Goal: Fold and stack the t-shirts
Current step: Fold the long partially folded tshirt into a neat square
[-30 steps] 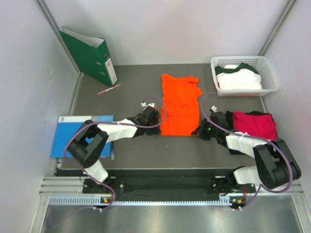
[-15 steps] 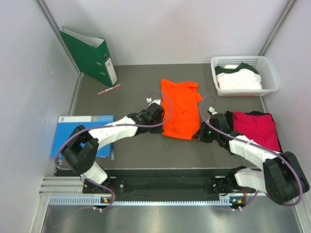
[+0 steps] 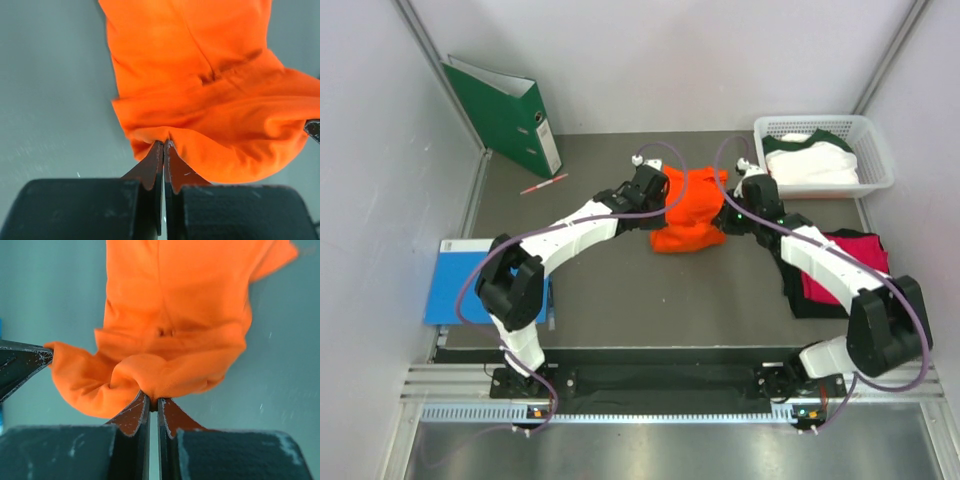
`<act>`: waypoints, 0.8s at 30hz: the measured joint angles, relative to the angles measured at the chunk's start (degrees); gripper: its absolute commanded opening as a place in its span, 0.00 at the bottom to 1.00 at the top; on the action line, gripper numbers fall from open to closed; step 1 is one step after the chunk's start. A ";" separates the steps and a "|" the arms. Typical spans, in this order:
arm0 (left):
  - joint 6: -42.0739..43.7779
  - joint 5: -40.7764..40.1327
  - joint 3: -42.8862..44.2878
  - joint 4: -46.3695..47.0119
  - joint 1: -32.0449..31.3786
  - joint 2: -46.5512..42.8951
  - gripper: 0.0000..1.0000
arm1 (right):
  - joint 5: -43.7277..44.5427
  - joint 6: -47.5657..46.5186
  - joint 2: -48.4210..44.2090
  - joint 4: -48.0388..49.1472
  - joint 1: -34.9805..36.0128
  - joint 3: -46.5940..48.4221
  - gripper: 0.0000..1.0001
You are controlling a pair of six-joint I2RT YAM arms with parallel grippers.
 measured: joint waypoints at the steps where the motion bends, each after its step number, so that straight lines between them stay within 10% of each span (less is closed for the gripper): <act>1: 0.61 0.04 1.44 -0.26 0.57 1.03 0.00 | 0.42 -0.66 1.75 -0.20 -0.11 1.90 0.00; 24: 8.15 7.67 38.36 -2.97 12.61 28.59 0.00 | 1.88 -3.48 33.38 1.51 -6.51 30.10 0.00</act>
